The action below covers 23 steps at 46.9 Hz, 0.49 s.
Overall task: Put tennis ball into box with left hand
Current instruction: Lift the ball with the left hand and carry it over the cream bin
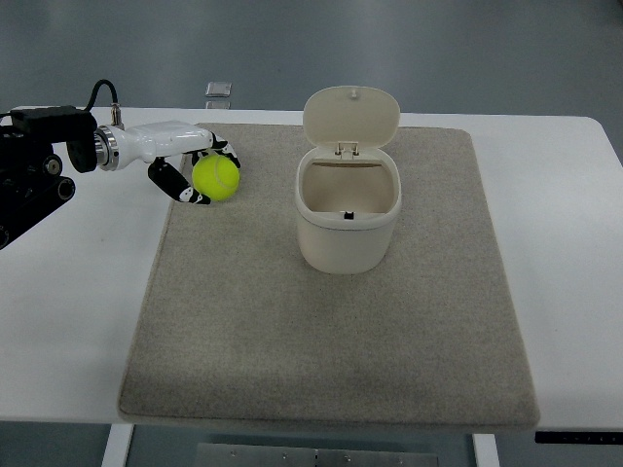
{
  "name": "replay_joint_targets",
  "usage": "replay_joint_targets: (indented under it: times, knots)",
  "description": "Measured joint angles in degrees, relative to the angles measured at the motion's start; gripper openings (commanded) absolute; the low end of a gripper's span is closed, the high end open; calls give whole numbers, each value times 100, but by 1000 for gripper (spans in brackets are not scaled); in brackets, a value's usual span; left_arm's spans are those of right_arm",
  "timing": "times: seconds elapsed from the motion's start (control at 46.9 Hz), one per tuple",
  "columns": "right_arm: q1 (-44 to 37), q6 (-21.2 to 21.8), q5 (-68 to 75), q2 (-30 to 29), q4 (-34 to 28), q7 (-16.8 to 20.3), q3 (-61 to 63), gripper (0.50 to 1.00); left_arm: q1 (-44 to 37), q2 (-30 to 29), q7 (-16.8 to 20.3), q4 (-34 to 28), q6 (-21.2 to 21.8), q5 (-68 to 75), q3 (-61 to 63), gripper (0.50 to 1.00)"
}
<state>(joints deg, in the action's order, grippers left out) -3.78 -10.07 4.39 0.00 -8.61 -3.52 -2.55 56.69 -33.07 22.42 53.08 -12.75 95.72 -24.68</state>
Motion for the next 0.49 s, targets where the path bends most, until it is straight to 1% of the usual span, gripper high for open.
replay_joint_targets:
  times: [0.064,0.149,0.213,0.341,0.49]
  knots:
    - [0,0,0,0,0,0,0,903,29,-108,14,129,1,-16,-3,500]
    - [1,0,0,0,0,-1,0,901,113,-423,56,468,20,-22,-29,500]
    - [0,-2,0,0,0,-1,0,901,163,-685,158,889,43,-35,-44,500]
    - [0,-3,0,0,0,3,0,903,215,-1235,558,1819,69,-54,-66,500]
    - [0,-3,0,0,0,6,0,903,299,-1593,713,2566,112,-54,-71,500]
